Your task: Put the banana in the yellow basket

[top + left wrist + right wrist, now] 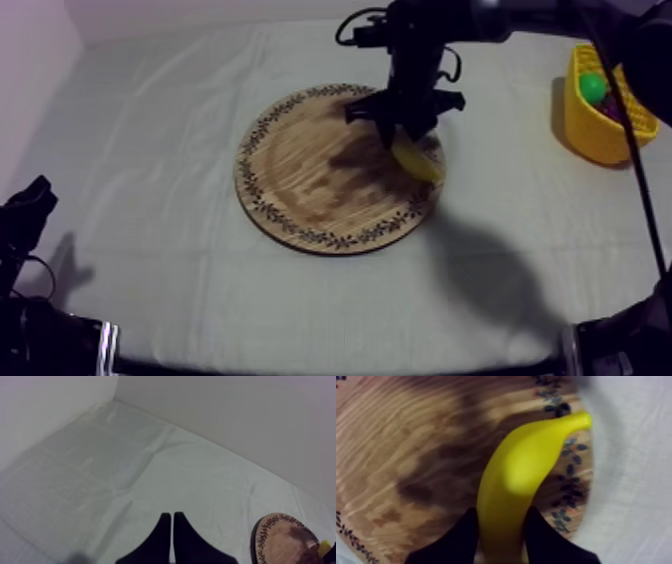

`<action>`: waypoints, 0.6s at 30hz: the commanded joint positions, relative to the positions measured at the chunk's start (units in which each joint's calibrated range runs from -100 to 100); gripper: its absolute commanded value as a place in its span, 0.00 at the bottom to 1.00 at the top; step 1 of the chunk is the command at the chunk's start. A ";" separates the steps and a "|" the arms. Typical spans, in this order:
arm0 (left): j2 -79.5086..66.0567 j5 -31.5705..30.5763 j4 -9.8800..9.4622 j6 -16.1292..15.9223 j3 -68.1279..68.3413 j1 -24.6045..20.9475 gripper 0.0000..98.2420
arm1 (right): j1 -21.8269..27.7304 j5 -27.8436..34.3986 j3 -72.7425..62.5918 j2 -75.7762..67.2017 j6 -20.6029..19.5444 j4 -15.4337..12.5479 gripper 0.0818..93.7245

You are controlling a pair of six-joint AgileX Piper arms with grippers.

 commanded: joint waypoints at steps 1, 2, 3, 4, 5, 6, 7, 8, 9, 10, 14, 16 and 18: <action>0.04 0.00 -0.02 -0.02 0.00 -0.01 0.00 | 0.37 0.51 0.64 -3.43 0.39 -0.01 0.25; 0.04 0.00 -0.02 -0.02 0.00 -0.01 0.00 | 0.67 0.92 0.99 -5.00 0.63 0.05 0.25; 0.04 0.00 -0.02 -0.02 0.00 -0.01 0.00 | 1.11 1.39 1.30 -6.66 0.93 0.06 0.25; 0.04 0.00 -0.02 -0.02 0.00 -0.01 0.00 | 1.68 1.94 1.52 -8.40 1.30 0.00 0.24; 0.04 0.00 -0.02 -0.02 0.00 -0.01 0.00 | 2.39 2.55 1.67 -10.24 1.70 -0.13 0.24; 0.04 0.00 -0.02 -0.02 0.00 -0.01 0.00 | 3.21 3.14 1.71 -12.13 2.16 -0.34 0.24; 0.04 0.00 -0.02 -0.02 0.00 -0.01 0.00 | 4.18 3.77 1.64 -14.09 2.69 -0.64 0.23; 0.04 0.00 -0.02 -0.02 0.00 -0.01 0.00 | 5.22 4.45 1.45 -16.05 3.19 -0.96 0.24; 0.04 0.00 -0.02 -0.02 0.00 -0.01 0.00 | 6.37 5.17 1.12 -17.93 3.62 -1.23 0.24; 0.04 0.00 -0.02 -0.02 0.00 -0.01 0.00 | 7.56 5.97 0.63 -19.71 3.97 -1.43 0.25; 0.04 0.00 -0.02 -0.02 0.00 -0.01 0.00 | 12.78 9.31 -2.47 -25.22 5.06 -1.78 0.29; 0.04 0.00 -0.02 -0.02 0.00 -0.01 0.00 | 15.89 10.70 -4.19 -26.93 5.75 -2.24 0.29; 0.04 0.00 -0.02 -0.02 0.00 -0.01 0.00 | 19.19 12.10 -6.15 -27.92 6.52 -2.80 0.30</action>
